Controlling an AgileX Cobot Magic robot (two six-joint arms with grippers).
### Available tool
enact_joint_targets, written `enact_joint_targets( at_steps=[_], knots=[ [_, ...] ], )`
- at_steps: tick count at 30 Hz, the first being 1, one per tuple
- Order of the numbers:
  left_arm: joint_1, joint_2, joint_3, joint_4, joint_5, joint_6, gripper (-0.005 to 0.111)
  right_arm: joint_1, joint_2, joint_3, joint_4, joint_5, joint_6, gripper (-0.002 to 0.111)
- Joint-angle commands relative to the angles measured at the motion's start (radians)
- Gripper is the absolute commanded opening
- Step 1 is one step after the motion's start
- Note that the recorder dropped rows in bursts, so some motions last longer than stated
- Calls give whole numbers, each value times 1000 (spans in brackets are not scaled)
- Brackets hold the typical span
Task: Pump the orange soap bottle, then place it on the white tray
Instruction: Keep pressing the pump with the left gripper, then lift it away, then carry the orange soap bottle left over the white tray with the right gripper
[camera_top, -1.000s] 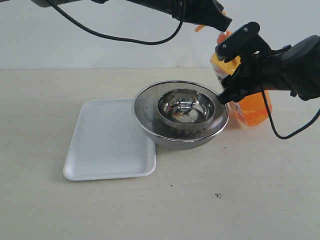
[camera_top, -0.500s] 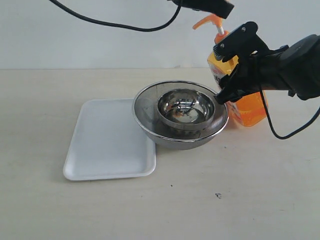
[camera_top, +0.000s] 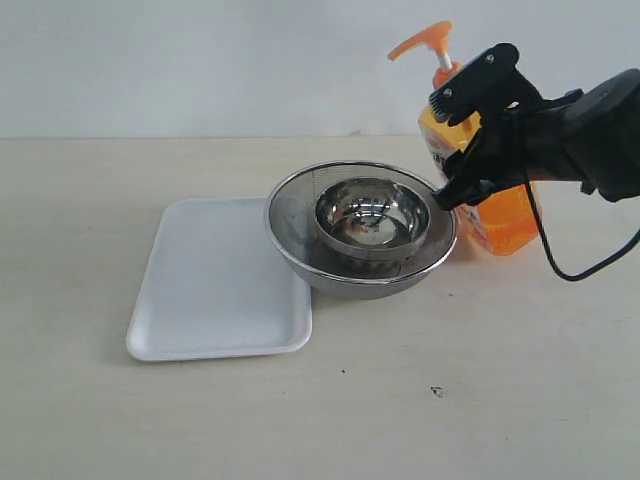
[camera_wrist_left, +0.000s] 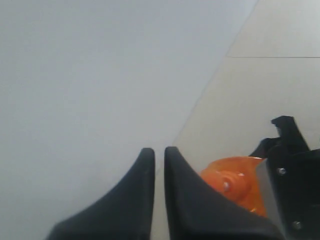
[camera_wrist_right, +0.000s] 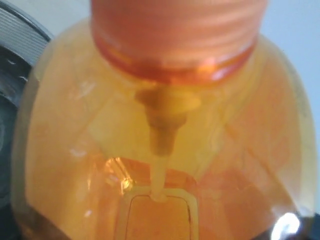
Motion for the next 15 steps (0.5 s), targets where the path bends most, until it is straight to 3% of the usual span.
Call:
enact_joint_targets(
  at_steps=[1,5,9,15],
  knots=[
    [22,-75,1,256,154,-240,5,0,-149,-5,-8,-42,-33,0],
    [85,-140,1,429,299,-348,5,0,-318,-56,-8,86,32,0],
    [110,-209,3,438,337,-363,5,28,-339,-141,7,251,138,0],
    [115,-350,98,536,375,-419,5,292,-339,-194,9,100,149,0]
  ],
)
